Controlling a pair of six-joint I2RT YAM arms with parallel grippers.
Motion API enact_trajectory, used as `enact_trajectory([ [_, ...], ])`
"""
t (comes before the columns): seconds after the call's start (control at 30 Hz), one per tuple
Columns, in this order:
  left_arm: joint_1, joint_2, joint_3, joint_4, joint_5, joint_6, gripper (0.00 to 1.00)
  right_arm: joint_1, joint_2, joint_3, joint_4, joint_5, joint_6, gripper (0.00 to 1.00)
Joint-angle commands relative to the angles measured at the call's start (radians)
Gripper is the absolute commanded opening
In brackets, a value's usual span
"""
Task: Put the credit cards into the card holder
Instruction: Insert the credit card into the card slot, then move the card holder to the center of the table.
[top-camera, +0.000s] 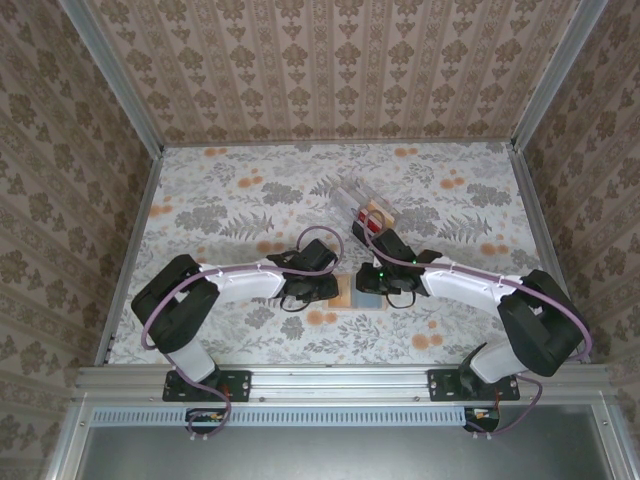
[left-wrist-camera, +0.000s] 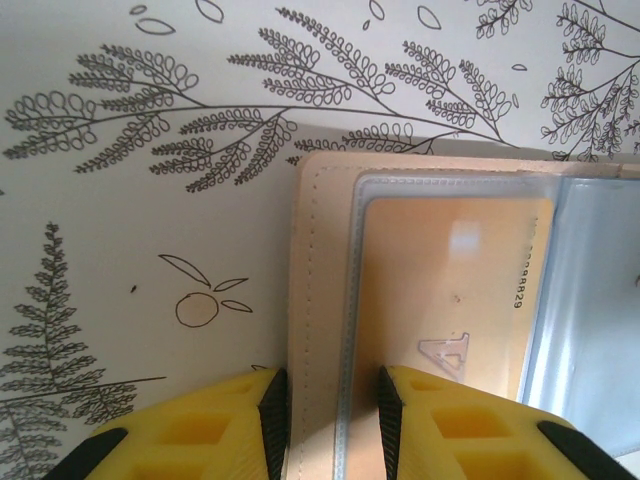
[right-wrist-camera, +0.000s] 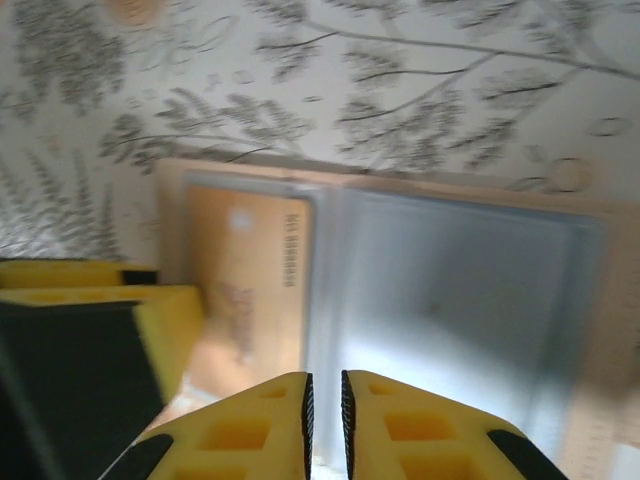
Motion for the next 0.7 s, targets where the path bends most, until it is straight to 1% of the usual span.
enact_trajectory([
  [0.0,-0.006,0.050,-0.009,-0.041,0.002,-0.003,0.33,0.022,0.052,0.035,0.064,-0.093,0.018,0.18],
  [0.13,-0.006,0.049,-0.006,-0.042,0.003,-0.001,0.33,0.035,0.118,0.055,0.071,-0.096,0.026,0.16],
  [0.23,-0.005,0.044,-0.010,-0.043,0.000,-0.003,0.33,0.035,0.146,0.066,0.020,-0.032,0.027,0.15],
  [0.3,-0.005,0.041,-0.011,-0.041,-0.001,-0.003,0.33,0.034,0.162,0.064,0.012,-0.016,0.021,0.15],
  [0.43,-0.006,0.042,-0.009,-0.032,0.004,0.002,0.33,0.035,0.201,0.056,0.044,-0.053,0.027,0.15],
  [0.6,-0.006,0.038,-0.008,-0.032,0.004,0.006,0.34,0.040,0.235,0.055,0.114,-0.134,0.037,0.13],
  [0.67,-0.006,0.033,-0.012,-0.033,-0.002,0.003,0.34,0.044,0.236,0.063,0.108,-0.134,0.037,0.14],
])
